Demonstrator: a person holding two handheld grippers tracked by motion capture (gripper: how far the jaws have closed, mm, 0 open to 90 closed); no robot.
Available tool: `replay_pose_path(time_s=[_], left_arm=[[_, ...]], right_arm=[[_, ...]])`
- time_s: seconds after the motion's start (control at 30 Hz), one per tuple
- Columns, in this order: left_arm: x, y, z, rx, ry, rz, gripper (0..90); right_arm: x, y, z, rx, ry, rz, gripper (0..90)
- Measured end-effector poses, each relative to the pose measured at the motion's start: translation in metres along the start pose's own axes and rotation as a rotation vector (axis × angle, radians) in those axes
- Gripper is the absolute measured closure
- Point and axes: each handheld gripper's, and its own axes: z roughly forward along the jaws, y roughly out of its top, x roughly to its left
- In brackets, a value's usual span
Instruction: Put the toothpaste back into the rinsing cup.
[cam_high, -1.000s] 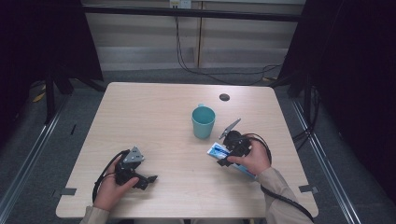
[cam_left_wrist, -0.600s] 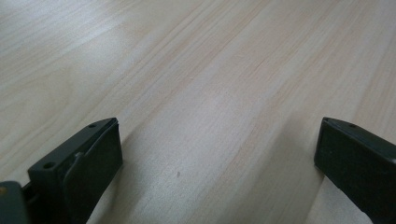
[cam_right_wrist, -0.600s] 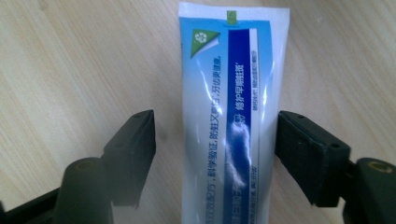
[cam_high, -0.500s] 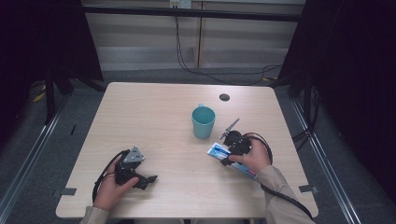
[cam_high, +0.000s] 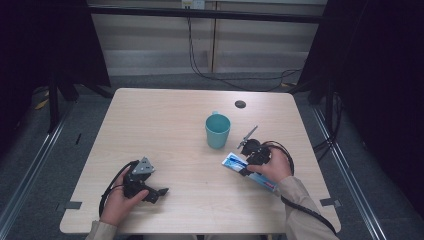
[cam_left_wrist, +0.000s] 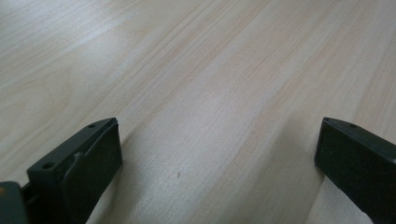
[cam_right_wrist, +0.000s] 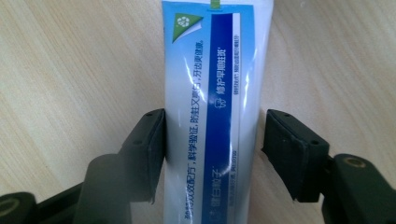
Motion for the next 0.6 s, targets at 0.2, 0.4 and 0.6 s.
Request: replay_pose_path(time_s=[0.2,0.4,0.6], left_arm=[[0.0,0.0,0.0,0.003,-0.001,0.003,0.2],[0.0,0.0,0.0,0.004,0.0,0.003,0.2],[0.0,0.0,0.0,0.004,-0.001,0.003,0.1]], right_arm=[[0.0,0.004,0.005,0.027,0.006,0.003,43.1],[0.004,0.008,0.006,0.064,-0.025,-0.009,47.3],[0.007,0.015,0.004,0.126,-0.031,0.008,58.0]])
